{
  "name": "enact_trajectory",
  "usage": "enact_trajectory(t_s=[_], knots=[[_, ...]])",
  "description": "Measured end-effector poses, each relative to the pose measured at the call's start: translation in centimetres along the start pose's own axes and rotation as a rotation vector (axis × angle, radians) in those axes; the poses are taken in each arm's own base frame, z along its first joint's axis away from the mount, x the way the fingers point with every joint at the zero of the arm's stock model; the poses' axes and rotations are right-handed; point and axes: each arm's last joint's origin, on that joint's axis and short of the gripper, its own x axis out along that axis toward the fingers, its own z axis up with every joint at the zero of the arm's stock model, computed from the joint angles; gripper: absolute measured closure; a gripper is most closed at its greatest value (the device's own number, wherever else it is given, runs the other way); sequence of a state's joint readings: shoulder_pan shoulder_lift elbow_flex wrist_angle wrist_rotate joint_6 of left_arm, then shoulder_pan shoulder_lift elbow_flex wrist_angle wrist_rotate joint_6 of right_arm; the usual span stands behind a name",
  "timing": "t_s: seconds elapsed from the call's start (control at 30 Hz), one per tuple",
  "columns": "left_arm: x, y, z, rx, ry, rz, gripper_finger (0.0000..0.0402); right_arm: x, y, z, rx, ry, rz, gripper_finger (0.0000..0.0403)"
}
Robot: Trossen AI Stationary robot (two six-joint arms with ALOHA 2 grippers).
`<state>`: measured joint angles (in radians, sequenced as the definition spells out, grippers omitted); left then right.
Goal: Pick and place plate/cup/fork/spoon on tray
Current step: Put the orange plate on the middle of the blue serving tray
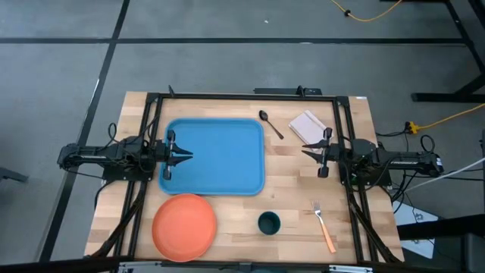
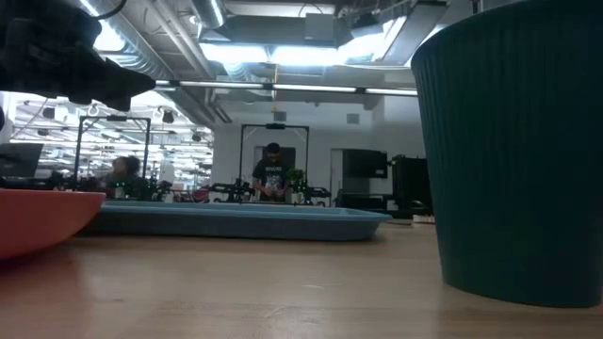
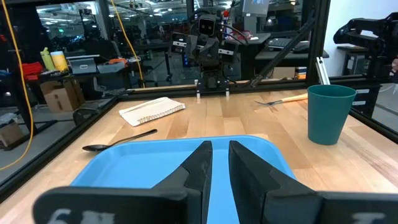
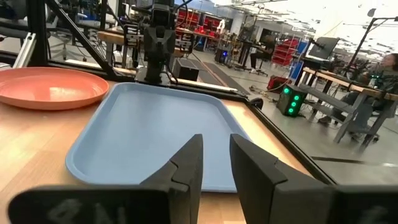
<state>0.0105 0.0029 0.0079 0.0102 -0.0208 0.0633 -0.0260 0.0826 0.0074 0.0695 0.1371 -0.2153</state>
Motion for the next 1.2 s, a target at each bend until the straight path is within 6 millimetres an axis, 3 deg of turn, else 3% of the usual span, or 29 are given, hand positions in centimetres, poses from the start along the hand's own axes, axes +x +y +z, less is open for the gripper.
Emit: enact_trajectory(t_s=[0.4, 0.83, 1.07, 1.2], knots=[[0.0, 0.0, 0.0, 0.000, 0.000, 0.000, 0.0354, 0.0, 0.0, 0.2, 0.189, -0.018, 0.007, 0.0317], [0.0, 0.0, 0.0, 0.047, -0.003, 0.000, 0.0354, 0.0, -0.1, 0.4, 0.195, -0.047, 0.002, 0.0317], [0.0, 0.0, 1.0, -0.158, -0.108, -0.019, 0.0354, -0.1, -0.1, 1.1, 0.201, -0.113, 0.020, 0.0317], [-0.2, 0.3, 2.1, -0.169, -0.222, 0.043, 0.0354, -0.1, -0.2, 1.6, 0.207, -0.167, 0.036, 0.0317]])
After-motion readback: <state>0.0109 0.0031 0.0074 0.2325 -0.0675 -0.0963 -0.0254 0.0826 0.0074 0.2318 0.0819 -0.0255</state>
